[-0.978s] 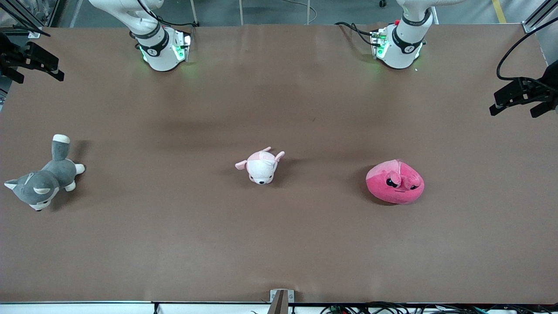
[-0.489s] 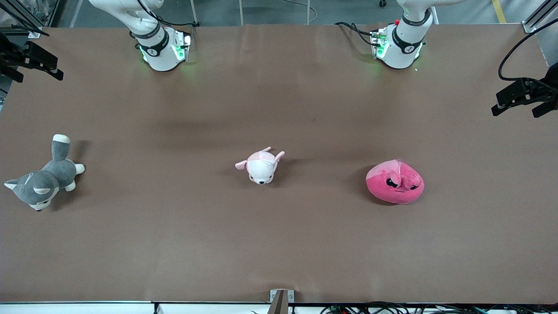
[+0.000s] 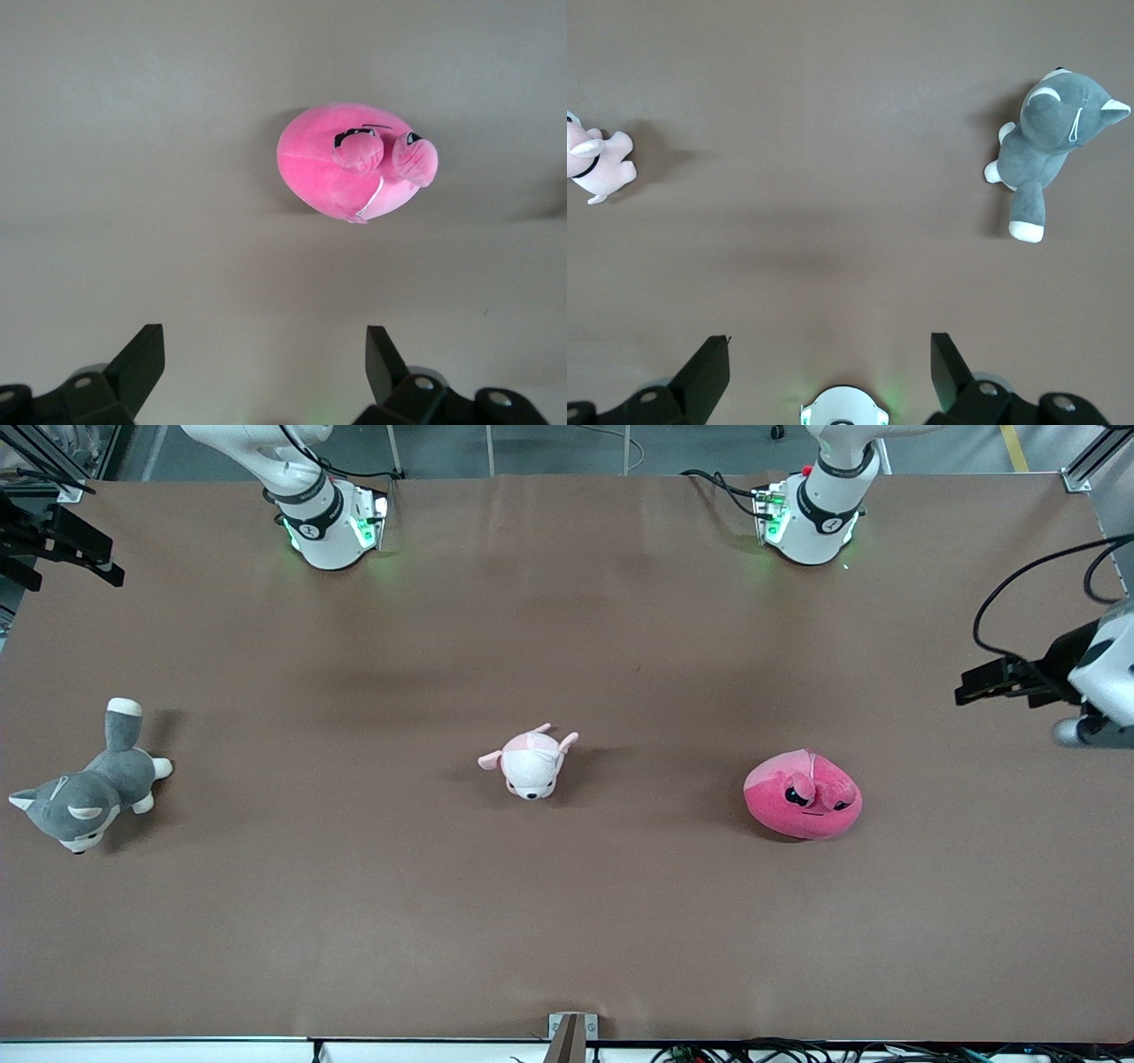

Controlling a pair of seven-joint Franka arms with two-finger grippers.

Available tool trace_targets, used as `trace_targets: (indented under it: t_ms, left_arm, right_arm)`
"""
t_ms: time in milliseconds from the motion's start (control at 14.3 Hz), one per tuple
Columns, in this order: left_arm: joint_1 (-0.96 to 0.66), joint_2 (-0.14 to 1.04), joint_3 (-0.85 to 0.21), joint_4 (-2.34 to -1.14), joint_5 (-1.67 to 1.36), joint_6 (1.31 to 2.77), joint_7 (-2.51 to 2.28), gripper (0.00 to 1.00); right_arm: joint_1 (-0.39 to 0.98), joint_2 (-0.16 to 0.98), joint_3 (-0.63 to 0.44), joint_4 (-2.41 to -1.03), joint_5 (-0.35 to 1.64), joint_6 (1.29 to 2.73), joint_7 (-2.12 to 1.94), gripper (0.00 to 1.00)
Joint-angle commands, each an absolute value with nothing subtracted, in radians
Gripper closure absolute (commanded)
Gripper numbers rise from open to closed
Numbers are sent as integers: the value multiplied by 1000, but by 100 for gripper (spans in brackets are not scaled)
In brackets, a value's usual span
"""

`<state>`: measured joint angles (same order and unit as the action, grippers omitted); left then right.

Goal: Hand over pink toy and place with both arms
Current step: 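Reach the left gripper to the round pink plush and grasp it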

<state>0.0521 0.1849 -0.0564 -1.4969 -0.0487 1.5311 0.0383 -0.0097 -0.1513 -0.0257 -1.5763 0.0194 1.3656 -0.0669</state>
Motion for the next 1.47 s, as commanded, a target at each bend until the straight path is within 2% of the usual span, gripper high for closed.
trace_targets:
  t_ms: [0,349,419,699,978,1397]
  left_arm:
    - [46,204,-58,-1476,-28,1522,51,0]
    - [6,265,-71,-1482,-38,1551,-66,1]
    - [-3,288,-72,-1480,-37,1557,-93,1]
    - [-46,342,-72,-1480,-38,1630,-143,7]
    - [-54,411,-72,-1482,-35,1690,-163,12]
    - [-54,500,-72,-1483,-37,1787,-184,13]
  right_arm:
    - [-21,-135,-26,-1578,5,1371,-67,0]
    - [-28,-46,-28,-1577,8,1420,-74,0]
    - [-40,1,-28,-1575,12,1422,-74,0]
    - [-78,92,-28,-1568,14,1466,-80,0]
    - [-64,91,-26,-1572,11,1463,-64,0]
    - [-63,89,-21,-1572,11,1465,-63,0]
